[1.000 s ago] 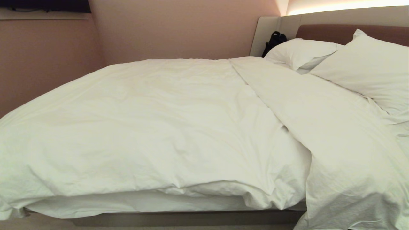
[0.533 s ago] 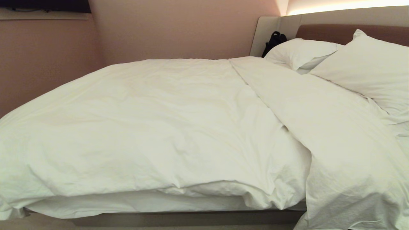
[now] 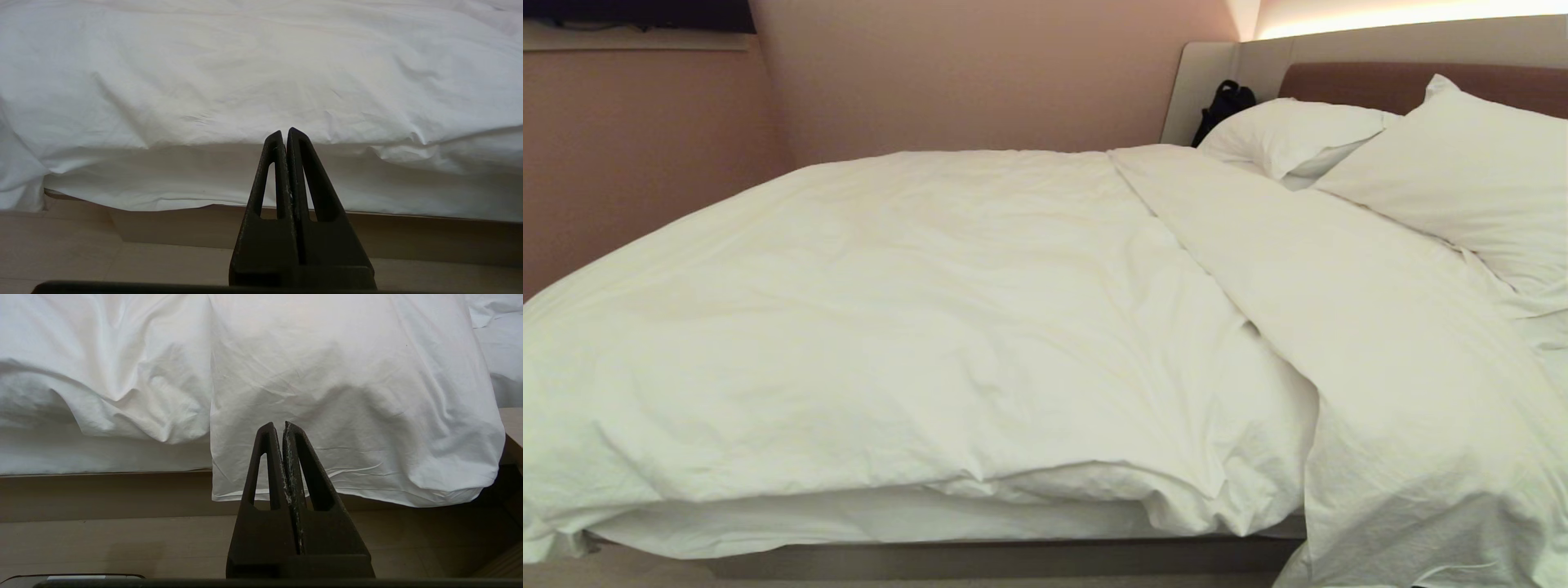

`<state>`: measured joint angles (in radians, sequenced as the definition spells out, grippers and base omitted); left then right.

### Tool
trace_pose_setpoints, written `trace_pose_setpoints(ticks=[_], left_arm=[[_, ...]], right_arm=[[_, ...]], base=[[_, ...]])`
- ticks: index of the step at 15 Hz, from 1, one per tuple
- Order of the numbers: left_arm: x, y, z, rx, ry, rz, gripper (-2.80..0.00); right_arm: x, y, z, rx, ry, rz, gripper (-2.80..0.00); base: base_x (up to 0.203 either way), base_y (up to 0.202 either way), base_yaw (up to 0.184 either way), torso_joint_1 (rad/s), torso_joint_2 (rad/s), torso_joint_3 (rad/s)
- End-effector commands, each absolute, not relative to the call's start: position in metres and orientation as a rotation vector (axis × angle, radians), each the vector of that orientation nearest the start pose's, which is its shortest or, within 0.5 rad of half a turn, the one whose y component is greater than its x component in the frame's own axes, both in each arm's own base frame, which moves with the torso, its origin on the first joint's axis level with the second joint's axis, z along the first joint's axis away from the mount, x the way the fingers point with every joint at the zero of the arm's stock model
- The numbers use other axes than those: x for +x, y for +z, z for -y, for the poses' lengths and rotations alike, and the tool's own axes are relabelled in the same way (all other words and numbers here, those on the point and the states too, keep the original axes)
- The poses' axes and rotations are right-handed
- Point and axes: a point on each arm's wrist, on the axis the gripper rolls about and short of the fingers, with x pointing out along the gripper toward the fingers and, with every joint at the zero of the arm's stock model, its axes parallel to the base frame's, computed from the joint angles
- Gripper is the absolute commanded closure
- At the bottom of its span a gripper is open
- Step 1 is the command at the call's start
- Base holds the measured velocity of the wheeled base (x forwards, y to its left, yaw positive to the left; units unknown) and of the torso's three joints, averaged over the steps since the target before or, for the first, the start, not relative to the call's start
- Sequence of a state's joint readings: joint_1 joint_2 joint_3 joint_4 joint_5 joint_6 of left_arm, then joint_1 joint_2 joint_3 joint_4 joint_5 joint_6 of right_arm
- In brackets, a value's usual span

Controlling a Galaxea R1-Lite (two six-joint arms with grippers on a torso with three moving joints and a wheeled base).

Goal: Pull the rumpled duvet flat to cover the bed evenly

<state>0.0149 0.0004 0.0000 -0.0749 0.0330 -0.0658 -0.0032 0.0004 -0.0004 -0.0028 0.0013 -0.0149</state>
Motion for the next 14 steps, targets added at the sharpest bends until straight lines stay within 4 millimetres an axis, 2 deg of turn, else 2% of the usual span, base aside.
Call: trace_pose_setpoints(ticks=[1,14], left_arm=[[-0.0230,0.0834,-0.0004,-0.067,0.047,0.077,0.00],[-0.0230,0.0834,-0.0004,-0.060,0.047,0.077,0.00]], right_arm=[[-0.0229,0.0762,-0.0001,-0.015,-0.001,0.005,0.00],[-0.0229,0.0761,-0.0001,-0.015,-0.002,0.004,0.00]], base=[[0.000,0.000,0.000,0.000,0.00,0.000],[0.000,0.000,0.000,0.000,0.00,0.000]])
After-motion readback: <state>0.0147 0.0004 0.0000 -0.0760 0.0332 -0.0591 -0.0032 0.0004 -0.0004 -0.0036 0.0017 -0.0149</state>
